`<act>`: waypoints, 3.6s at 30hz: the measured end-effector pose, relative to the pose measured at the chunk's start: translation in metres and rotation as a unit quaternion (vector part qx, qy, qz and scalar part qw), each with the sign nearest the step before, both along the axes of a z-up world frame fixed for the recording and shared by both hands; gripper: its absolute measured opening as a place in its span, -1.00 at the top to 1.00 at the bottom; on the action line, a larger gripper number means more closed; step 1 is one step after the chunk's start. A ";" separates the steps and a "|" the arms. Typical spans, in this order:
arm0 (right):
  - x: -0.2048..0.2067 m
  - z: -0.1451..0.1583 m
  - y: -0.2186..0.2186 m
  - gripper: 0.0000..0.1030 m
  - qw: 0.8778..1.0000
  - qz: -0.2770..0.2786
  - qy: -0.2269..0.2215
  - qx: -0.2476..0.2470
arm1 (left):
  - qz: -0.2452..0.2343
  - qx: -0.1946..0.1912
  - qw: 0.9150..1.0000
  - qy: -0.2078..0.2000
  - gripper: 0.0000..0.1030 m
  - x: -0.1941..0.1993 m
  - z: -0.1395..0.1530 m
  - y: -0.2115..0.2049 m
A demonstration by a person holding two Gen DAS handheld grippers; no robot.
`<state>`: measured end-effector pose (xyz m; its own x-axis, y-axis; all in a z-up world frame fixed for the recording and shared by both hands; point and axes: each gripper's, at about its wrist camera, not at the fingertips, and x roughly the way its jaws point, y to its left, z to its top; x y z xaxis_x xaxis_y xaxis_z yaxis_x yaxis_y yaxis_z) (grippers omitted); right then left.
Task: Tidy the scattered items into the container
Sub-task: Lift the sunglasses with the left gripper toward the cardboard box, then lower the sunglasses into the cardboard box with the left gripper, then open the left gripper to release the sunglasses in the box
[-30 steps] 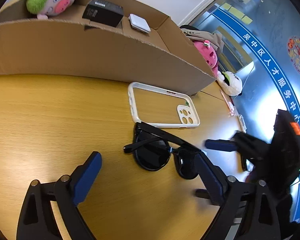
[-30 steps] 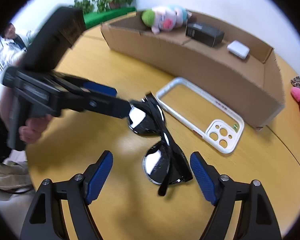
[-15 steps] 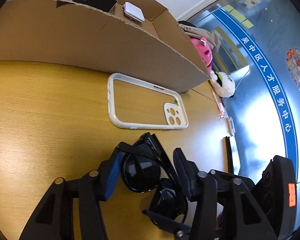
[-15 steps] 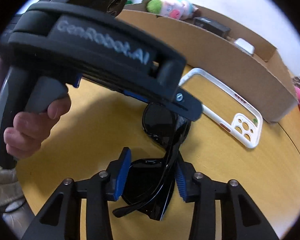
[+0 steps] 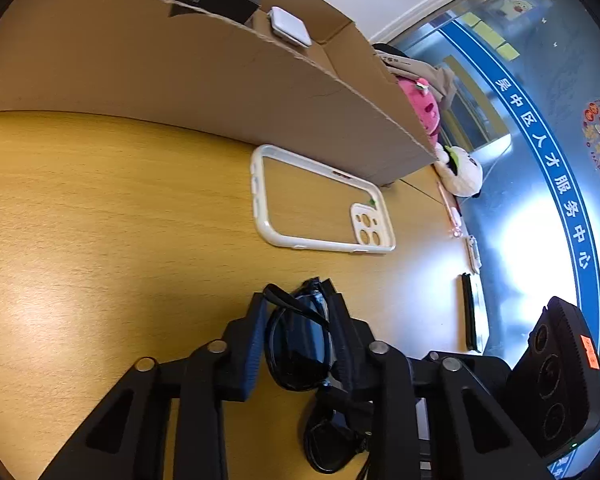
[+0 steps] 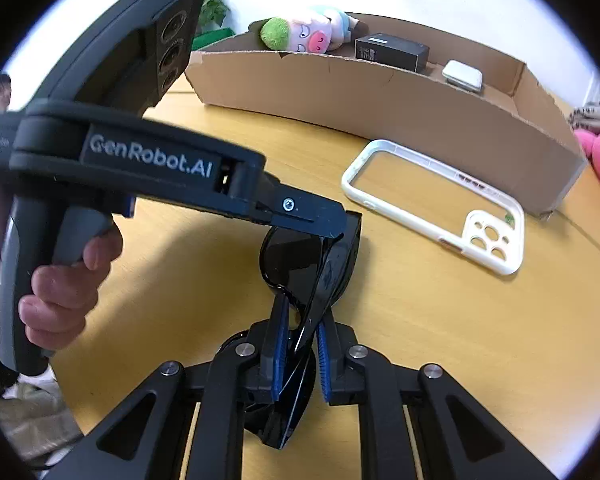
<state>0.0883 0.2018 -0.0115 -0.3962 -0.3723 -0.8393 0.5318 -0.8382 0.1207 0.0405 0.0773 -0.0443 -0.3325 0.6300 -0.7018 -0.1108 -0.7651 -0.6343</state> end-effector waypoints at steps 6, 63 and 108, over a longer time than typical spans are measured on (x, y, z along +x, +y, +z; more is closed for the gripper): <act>0.002 0.006 0.001 0.78 1.000 -0.013 0.003 -0.022 | 0.002 0.007 1.000 0.010 0.40 0.000 0.007 -0.006; -0.211 0.128 -0.100 0.83 0.983 -0.056 0.082 -0.153 | 0.020 -0.065 0.988 0.136 0.39 -0.188 0.162 -0.134; -0.151 0.085 -0.063 -0.44 0.987 -0.108 0.089 -0.076 | 0.118 -0.214 0.941 0.234 -0.92 -0.095 0.165 -0.136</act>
